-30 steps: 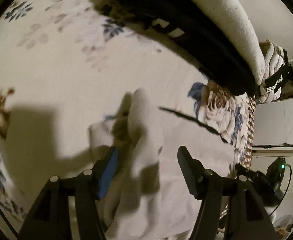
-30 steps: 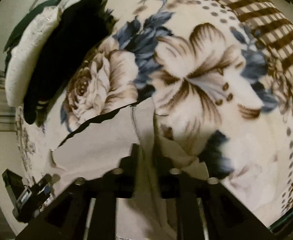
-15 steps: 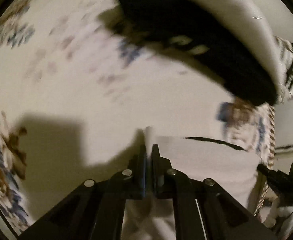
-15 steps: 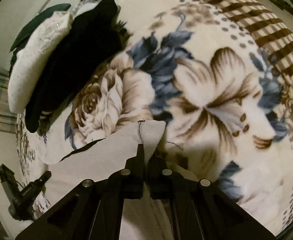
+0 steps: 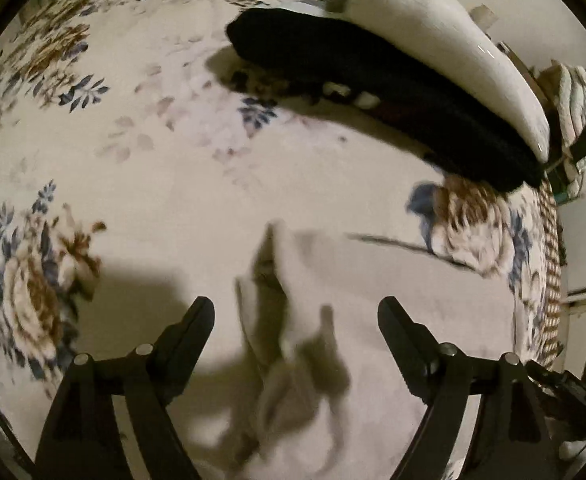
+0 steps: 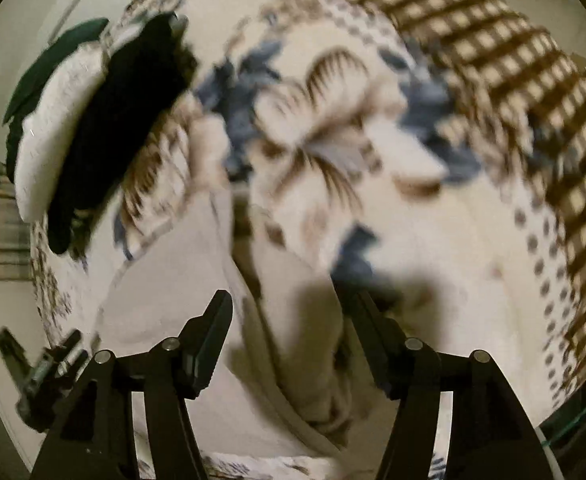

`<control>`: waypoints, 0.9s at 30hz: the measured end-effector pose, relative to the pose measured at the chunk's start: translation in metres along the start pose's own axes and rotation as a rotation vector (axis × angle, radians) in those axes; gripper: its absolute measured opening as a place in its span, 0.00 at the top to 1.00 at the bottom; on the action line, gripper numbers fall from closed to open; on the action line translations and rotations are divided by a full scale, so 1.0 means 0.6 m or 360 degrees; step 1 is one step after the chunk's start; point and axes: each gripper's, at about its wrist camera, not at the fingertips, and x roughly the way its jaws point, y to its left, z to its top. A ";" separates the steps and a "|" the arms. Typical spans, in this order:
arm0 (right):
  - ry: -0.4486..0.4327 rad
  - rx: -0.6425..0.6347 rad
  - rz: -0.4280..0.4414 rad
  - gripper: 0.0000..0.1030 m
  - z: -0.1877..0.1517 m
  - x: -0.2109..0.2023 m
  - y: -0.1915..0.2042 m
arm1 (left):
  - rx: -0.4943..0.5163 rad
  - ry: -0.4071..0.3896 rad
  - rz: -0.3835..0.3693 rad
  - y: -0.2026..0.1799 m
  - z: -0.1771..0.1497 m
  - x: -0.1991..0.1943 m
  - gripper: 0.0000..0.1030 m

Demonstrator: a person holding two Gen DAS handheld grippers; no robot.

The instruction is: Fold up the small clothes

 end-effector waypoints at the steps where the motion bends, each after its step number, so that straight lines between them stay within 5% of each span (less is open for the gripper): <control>1: 0.0027 -0.0005 0.0008 0.37 -0.009 0.013 0.001 | 0.0019 0.0003 0.0008 -0.013 -0.010 0.001 0.19; 6: 0.0041 -0.0207 -0.0020 0.39 -0.040 0.069 0.048 | 0.0102 0.0054 0.0022 -0.049 -0.043 0.014 0.19; 8: -0.0014 -0.0324 -0.0106 0.70 -0.052 0.080 0.068 | 0.0118 0.0081 0.0027 -0.053 -0.052 0.020 0.19; 12: -0.0031 -0.0431 -0.0101 0.79 -0.064 0.086 0.089 | 0.0135 0.0102 0.0010 -0.060 -0.062 0.024 0.19; 15: 0.0058 -0.0160 0.0381 0.79 -0.053 0.069 0.047 | 0.0136 0.0101 -0.0008 -0.056 -0.065 0.022 0.19; 18: 0.0305 0.0180 0.0968 0.79 -0.042 0.097 -0.007 | 0.0108 0.0120 -0.0020 -0.045 -0.066 0.029 0.19; 19: 0.0372 0.0292 0.1066 0.77 -0.041 0.116 -0.029 | 0.0087 0.0134 -0.0023 -0.038 -0.067 0.035 0.19; 21: 0.0405 0.0394 0.0901 0.65 -0.038 0.143 -0.068 | 0.0057 0.0158 -0.0026 -0.029 -0.068 0.040 0.19; 22: 0.0409 0.0432 0.0776 0.47 -0.038 0.151 -0.086 | 0.0037 0.0167 -0.0038 -0.023 -0.069 0.039 0.19; 24: 0.0376 0.0417 0.0746 0.44 -0.038 0.141 -0.091 | 0.0014 0.0161 -0.0040 -0.013 -0.071 0.033 0.19; 27: 0.0182 0.0184 0.0503 0.40 -0.036 0.090 -0.052 | -0.0030 0.0141 -0.0042 0.003 -0.073 0.021 0.19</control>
